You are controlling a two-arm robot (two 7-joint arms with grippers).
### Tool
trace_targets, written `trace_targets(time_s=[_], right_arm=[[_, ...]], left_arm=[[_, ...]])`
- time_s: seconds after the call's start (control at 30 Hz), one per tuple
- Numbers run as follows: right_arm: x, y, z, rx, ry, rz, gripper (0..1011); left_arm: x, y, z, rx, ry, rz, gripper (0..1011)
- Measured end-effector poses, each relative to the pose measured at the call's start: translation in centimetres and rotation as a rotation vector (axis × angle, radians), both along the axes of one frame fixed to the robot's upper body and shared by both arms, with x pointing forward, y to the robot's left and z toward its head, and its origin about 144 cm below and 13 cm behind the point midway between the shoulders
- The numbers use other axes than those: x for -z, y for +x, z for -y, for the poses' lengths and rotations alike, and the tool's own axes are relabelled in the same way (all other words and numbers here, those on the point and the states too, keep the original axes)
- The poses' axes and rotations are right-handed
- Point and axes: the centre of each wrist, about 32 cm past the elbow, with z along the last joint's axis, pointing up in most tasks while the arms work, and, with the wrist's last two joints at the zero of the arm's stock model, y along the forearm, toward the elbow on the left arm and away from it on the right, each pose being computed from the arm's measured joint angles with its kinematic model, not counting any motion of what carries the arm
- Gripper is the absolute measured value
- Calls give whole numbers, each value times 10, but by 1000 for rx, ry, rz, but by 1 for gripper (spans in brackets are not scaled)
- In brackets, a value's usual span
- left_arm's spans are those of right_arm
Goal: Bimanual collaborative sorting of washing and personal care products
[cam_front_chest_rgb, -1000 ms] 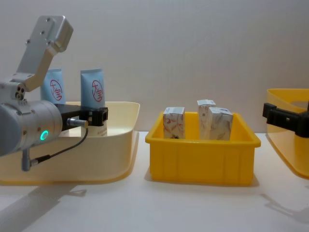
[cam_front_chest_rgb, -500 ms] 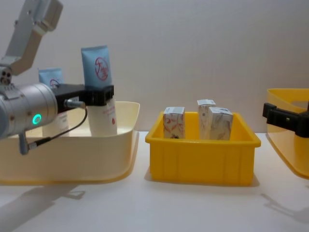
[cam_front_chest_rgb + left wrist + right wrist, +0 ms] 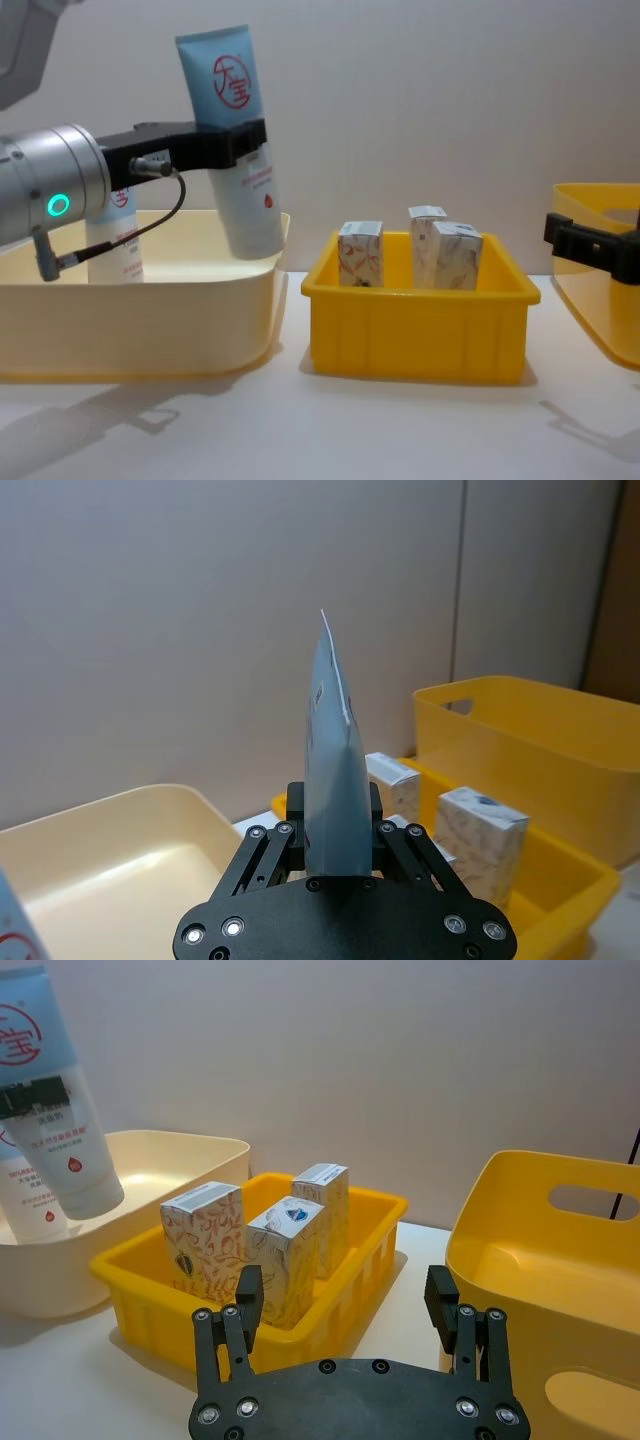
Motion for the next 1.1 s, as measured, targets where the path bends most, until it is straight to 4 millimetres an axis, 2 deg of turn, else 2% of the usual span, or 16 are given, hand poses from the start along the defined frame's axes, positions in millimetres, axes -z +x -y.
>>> trace_targets(time_s=[0.73,0.9,1.1], right_arm=[[0,0,0,0,0,0,1002],[0,0,0,0,0,0,1002],[0,0,0,0,0,0,1002]], left_arm=[[-7,1,-3,335,-75,61,292],[-5,1,2,407,-84,63,292],[2,3,16,514,-91,68,292]])
